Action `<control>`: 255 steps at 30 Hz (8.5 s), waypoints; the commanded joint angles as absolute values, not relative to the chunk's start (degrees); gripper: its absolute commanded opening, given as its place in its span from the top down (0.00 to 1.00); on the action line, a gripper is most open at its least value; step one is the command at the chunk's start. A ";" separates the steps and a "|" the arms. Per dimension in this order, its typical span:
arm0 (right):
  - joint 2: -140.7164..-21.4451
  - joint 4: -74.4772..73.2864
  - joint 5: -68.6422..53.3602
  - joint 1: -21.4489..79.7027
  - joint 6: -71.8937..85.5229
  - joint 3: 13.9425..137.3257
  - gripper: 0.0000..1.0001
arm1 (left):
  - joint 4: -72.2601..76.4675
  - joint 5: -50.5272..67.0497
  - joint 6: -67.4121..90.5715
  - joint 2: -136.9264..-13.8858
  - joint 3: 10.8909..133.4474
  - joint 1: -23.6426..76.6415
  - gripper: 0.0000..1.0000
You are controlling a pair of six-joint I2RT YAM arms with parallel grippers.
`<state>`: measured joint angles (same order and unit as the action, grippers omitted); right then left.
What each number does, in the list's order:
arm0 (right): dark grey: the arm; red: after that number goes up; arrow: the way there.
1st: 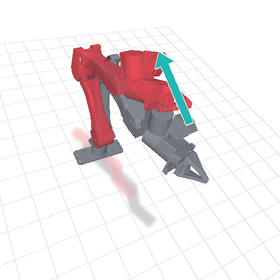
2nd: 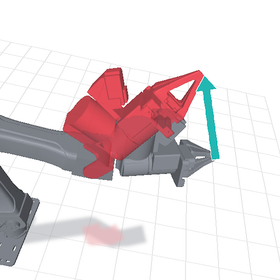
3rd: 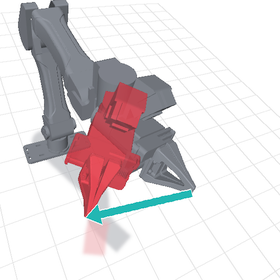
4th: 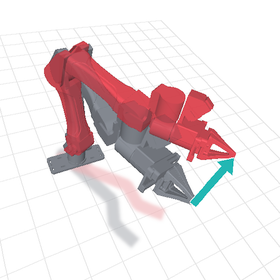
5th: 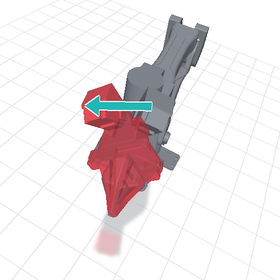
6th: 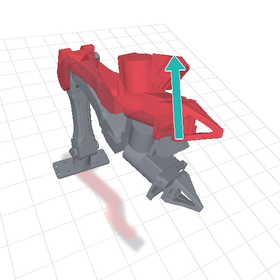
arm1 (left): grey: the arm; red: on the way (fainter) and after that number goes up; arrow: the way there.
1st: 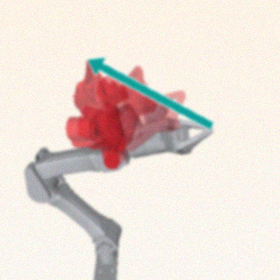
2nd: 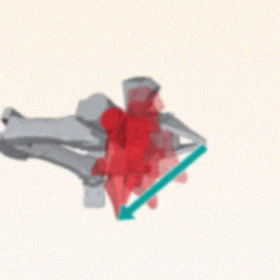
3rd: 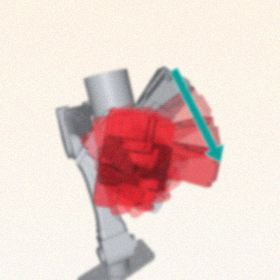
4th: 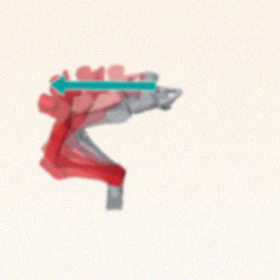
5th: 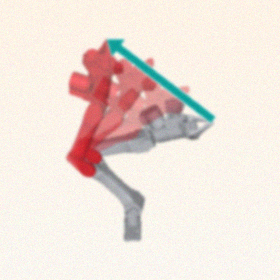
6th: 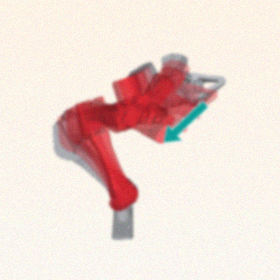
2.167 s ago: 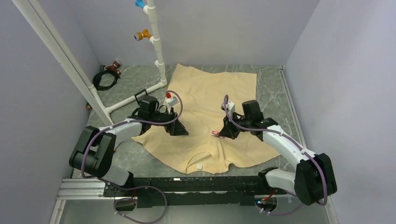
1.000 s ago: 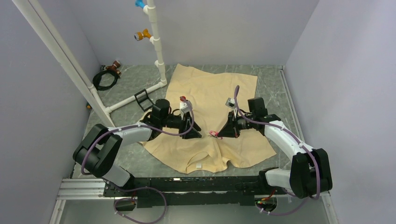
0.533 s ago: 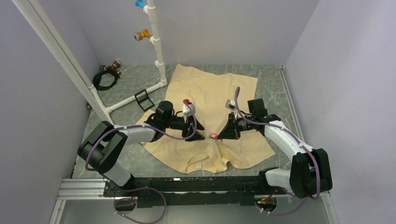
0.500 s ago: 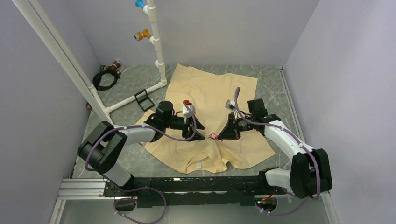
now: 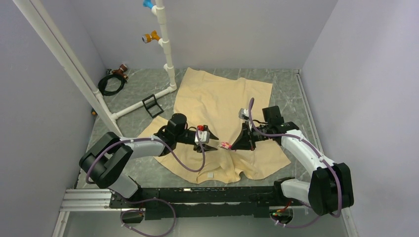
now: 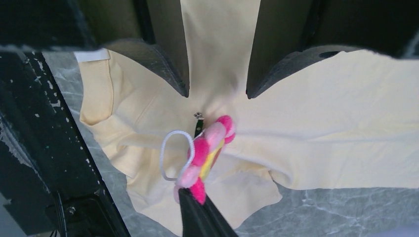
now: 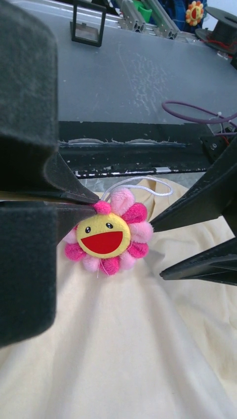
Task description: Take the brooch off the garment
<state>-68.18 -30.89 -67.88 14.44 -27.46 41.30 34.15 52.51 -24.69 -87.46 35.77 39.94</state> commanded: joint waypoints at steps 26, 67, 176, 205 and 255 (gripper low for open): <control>-64.23 -35.94 -56.50 14.85 -32.89 45.79 0.36 | 19.01 53.85 -20.00 -85.87 41.38 45.36 1.00; -69.55 -23.93 -50.43 27.90 -19.31 45.96 1.00 | 19.60 61.44 -0.38 -87.65 47.20 37.47 1.00; -73.92 2.30 -74.49 21.07 2.13 39.50 1.00 | 30.87 58.72 5.93 -84.91 41.24 38.39 0.55; -70.48 -41.10 -54.87 22.14 -43.21 53.06 0.39 | -7.39 68.19 1.83 -100.64 59.80 38.89 1.00; -73.19 -21.14 -41.53 35.68 -28.93 41.02 0.85 | -20.73 70.85 -3.68 -108.80 67.52 40.31 1.00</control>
